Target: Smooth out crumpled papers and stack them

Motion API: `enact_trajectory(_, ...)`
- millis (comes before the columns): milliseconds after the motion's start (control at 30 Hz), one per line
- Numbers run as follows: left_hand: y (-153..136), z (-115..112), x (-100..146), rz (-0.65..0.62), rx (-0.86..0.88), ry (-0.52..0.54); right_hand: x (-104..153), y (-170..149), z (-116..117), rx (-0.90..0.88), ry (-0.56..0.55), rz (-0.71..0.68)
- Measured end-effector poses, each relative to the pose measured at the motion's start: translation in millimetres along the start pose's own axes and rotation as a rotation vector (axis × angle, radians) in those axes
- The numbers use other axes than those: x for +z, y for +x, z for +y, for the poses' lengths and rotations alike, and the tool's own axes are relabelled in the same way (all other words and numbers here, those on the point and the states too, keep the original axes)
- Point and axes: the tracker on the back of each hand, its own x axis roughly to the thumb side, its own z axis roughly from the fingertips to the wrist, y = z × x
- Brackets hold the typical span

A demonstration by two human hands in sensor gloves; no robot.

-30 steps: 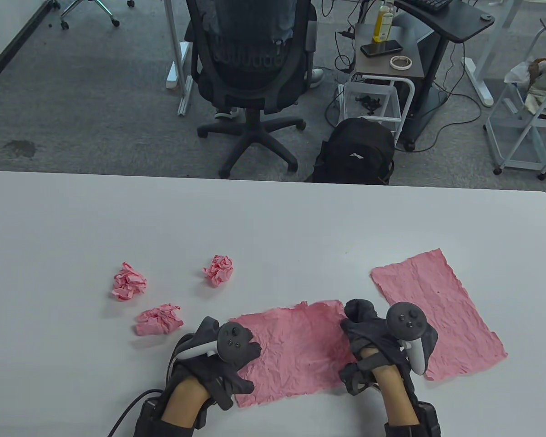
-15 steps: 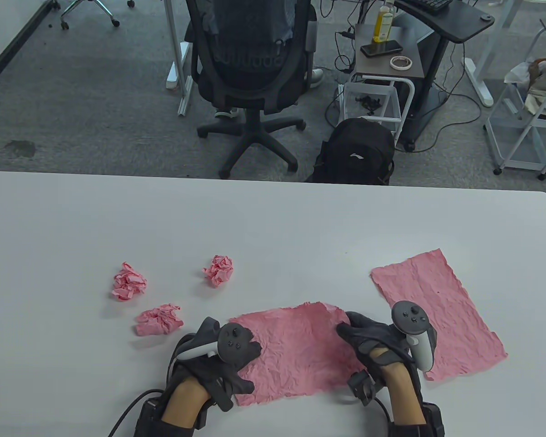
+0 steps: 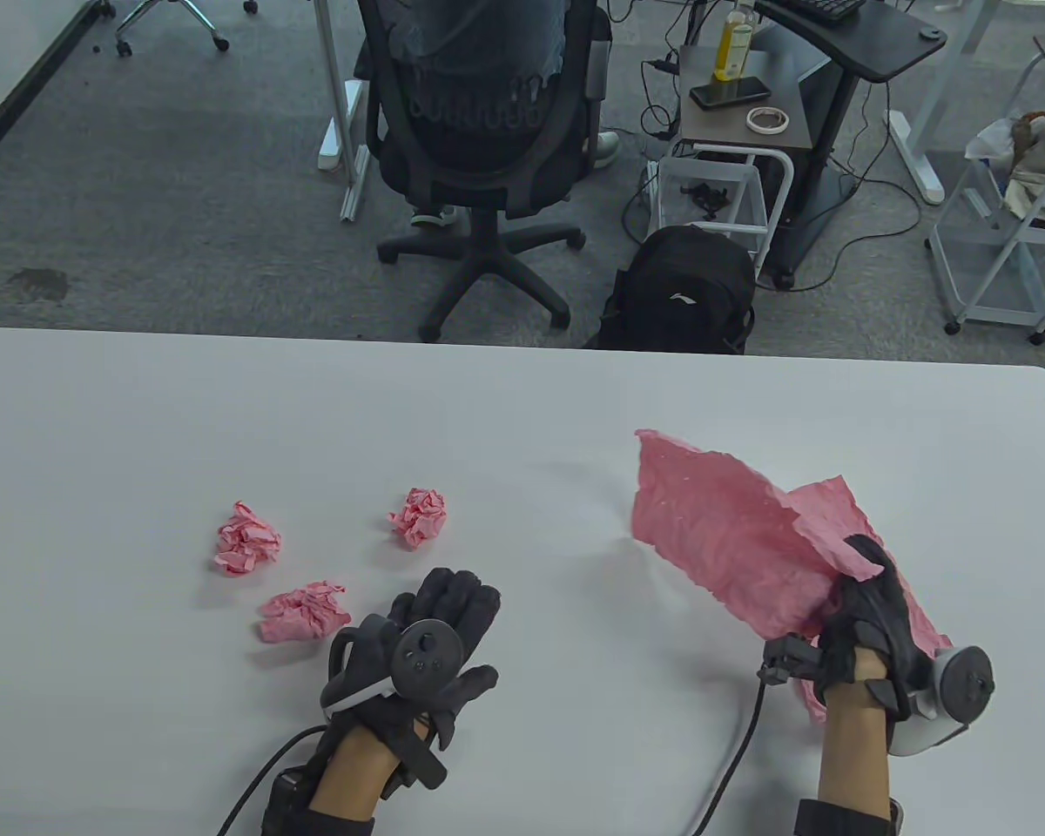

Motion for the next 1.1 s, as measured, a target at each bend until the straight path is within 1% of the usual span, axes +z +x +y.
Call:
enact_trajectory(33,-1,0,0,0.003,0.004,-0.001,0,2,-10,0.046,-0.068,-0.004)
enact_trajectory(67,-2,-1,0,0.004,0.007,-0.002,0,3,-16,0.09,-0.111,-0.017)
enact_trajectory(167,-3,0,1,0.004,0.015,-0.001,2,7,-27,0.253,-0.188,-0.031)
enact_trajectory(200,-3,0,1,0.005,0.016,0.002,2,10,-29,0.35,-0.196,-0.048)
enact_trajectory(300,-5,4,3,0.017,0.013,0.016,4,15,-25,0.585,-0.16,-0.053)
enact_trajectory(333,-7,7,5,0.028,0.009,0.031,7,18,-22,0.66,-0.169,-0.087)
enact_trajectory(433,-19,18,11,0.079,0.024,0.076,13,26,-10,0.759,-0.173,-0.194)
enact_trajectory(467,-23,20,13,0.094,0.034,0.088,15,28,-7,0.784,-0.168,-0.211)
enact_trajectory(533,-36,26,19,0.137,0.063,0.145,21,32,3,0.869,-0.153,-0.277)
enact_trajectory(667,-50,31,25,0.209,0.068,0.176,29,33,24,0.905,-0.075,-0.366)
enact_trajectory(733,-51,33,27,0.231,0.085,0.197,33,32,31,0.917,-0.034,-0.392)
enact_trajectory(800,-45,38,26,0.219,0.148,0.239,33,30,36,0.926,-0.011,-0.41)
enact_trajectory(833,-41,42,21,0.237,0.173,0.289,32,28,38,0.925,0.001,-0.41)
enact_trajectory(867,-39,44,15,0.255,0.164,0.317,31,26,39,0.917,0.017,-0.41)
enact_trajectory(900,-37,49,5,0.271,0.115,0.312,31,24,40,0.904,0.036,-0.409)
enact_trajectory(967,-36,55,-16,0.362,0.004,0.258,33,21,44,0.895,0.062,-0.418)
enact_trajectory(1000,-37,58,-28,0.424,-0.044,0.176,34,19,47,0.903,0.08,-0.423)
enact_trajectory(1033,-39,59,-36,0.467,-0.069,0.129,36,18,51,0.917,0.094,-0.434)
enact_trajectory(1100,-44,60,-56,0.552,-0.095,0.074,42,16,62,0.939,0.153,-0.469)
